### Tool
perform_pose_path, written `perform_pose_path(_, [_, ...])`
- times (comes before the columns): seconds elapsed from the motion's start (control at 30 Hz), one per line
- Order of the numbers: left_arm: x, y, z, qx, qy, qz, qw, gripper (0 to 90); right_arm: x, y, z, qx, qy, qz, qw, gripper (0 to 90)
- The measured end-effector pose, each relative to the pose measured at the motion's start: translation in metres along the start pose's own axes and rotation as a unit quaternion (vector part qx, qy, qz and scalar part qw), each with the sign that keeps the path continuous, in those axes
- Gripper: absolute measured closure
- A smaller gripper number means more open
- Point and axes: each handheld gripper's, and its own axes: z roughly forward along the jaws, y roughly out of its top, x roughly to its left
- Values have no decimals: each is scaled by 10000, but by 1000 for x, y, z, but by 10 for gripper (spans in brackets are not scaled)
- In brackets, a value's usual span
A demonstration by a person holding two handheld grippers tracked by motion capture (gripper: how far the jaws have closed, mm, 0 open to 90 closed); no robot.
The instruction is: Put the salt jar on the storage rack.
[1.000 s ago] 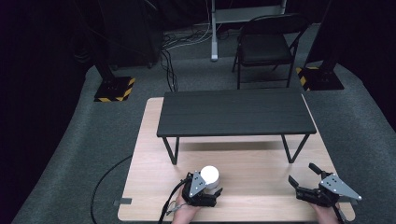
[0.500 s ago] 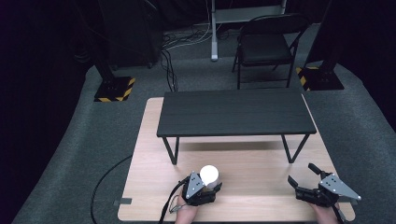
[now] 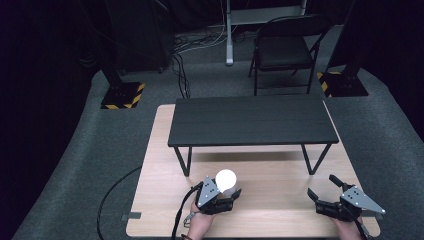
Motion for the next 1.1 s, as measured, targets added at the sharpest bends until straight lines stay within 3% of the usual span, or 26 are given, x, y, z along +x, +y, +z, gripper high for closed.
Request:
perform_pose_path(0.47, [8,53,6,-196,58,60,9998,308,0,0,1,10,11,0,10000,45])
perform_pose_path(0.53, [9,69,7,-203,76,97,9997,308,0,0,1,15,12,1,10000,45])
perform_pose_path(0.83, [12,108,15,-350,94,179,9992,307,0,0,0,8,11,4,10000,45])
perform_pose_path(1.1, [15,135,25,-510,121,69,9986,308,0,1,2,33,39,-30,10000,46])
